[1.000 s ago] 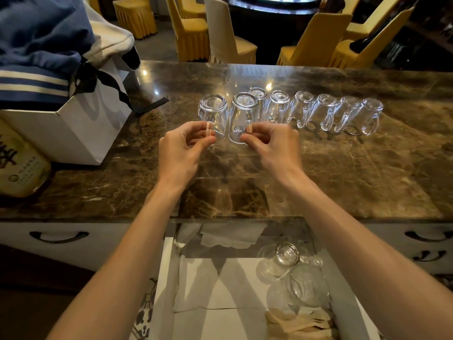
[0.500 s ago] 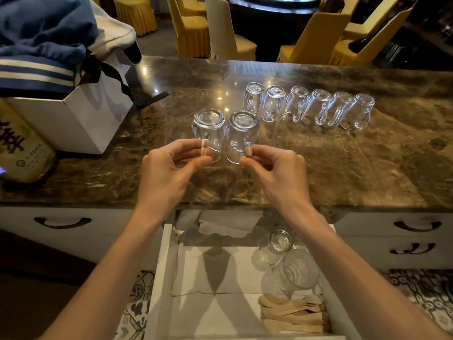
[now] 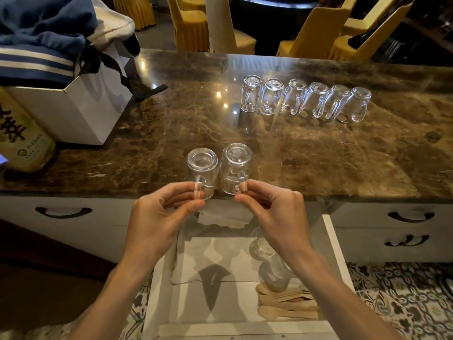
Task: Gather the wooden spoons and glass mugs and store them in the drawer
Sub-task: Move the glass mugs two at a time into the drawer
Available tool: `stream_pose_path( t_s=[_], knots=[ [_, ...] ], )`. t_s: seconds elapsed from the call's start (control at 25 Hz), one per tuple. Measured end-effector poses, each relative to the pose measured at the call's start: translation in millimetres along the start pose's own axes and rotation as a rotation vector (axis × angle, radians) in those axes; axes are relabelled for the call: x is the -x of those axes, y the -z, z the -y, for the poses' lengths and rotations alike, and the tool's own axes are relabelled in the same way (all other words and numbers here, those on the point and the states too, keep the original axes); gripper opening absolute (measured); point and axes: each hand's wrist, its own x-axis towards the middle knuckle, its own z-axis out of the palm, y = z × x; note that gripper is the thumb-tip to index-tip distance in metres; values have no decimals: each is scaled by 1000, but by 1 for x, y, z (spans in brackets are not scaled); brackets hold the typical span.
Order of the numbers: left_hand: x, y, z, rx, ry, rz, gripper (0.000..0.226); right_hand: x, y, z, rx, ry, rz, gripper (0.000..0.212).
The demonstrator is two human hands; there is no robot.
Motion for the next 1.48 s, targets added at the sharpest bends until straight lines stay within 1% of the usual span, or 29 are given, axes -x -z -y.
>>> stream_pose_path(
  t_s=[0.16, 0.28, 0.36, 0.44, 0.6, 0.8, 0.92, 1.04, 1.28, 1.36, 1.48],
  knots=[
    [22, -2, 7, 52, 84, 3, 33, 25, -1, -3, 7, -28, 38, 20],
    [42, -3, 14, 95, 163, 36, 34, 47, -3, -10, -5, -51, 77, 23],
    [53, -4, 20, 140, 233, 60, 35, 61, -6, -17, 5, -76, 129, 17],
    [59, -6, 27, 155, 296, 81, 36, 70, -12, -26, 2, -137, 173, 11],
    [61, -14, 49, 186, 431, 114, 36, 79, -24, -47, 3, -238, 238, 9],
    [62, -25, 76, 100, 519, 144, 29, 82, -39, -68, 22, -382, 331, 10],
    [64, -33, 89, 51, 539, 126, 28, 79, -48, -77, 49, -445, 389, 17],
    [64, -40, 101, -45, 560, 90, 26, 73, -60, -87, 34, -516, 386, 11],
    [70, -53, 119, -181, 561, -10, 21, 61, -88, -102, 51, -572, 406, 12],
    [67, -53, 124, -168, 567, -36, 22, 59, -96, -105, 40, -595, 390, 10],
    [57, -56, 129, -63, 606, -100, 22, 61, -105, -109, -5, -619, 359, 17]
  ],
)
